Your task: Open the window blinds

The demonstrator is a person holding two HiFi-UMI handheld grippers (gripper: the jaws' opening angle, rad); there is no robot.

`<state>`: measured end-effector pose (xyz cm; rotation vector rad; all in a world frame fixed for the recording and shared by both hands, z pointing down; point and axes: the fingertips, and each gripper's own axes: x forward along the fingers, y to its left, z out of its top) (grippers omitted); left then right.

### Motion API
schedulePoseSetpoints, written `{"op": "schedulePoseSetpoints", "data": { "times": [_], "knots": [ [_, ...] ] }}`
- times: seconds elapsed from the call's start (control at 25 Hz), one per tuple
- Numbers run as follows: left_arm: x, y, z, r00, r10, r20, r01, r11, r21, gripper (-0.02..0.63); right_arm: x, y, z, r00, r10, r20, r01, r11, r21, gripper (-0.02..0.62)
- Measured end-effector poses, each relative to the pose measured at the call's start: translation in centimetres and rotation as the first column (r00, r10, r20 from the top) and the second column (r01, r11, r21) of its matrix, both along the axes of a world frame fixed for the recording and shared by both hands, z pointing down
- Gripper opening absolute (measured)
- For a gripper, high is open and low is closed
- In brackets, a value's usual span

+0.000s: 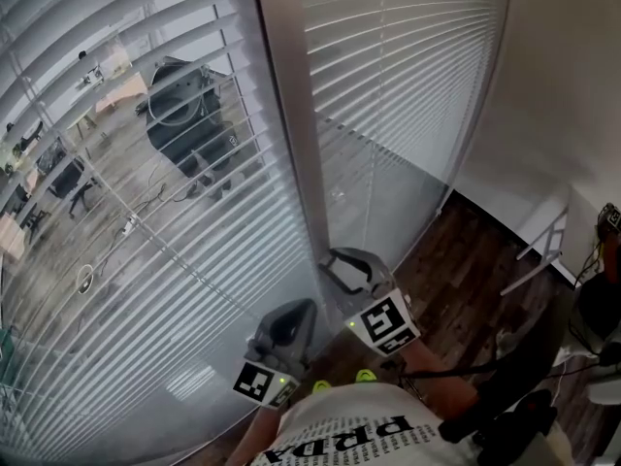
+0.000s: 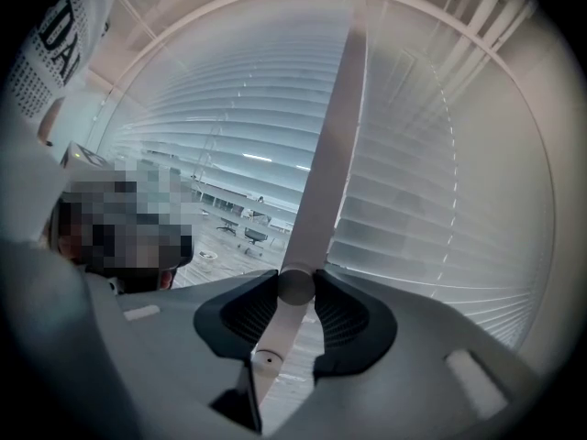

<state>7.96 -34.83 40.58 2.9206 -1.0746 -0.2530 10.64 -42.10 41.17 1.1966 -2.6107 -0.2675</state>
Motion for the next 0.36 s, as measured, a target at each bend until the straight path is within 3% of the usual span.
{"op": "schedulePoseSetpoints", "data": {
  "times": [0.36],
  "knots": [
    [0.59, 0.16, -0.11, 1.0, -0.011, -0.023, 0.011, 1.0, -0.011, -0.008, 0.21, 0.13, 0.21, 1.0, -0.008, -0.003, 0.008, 1.0, 0.005, 0.121]
  ]
}}
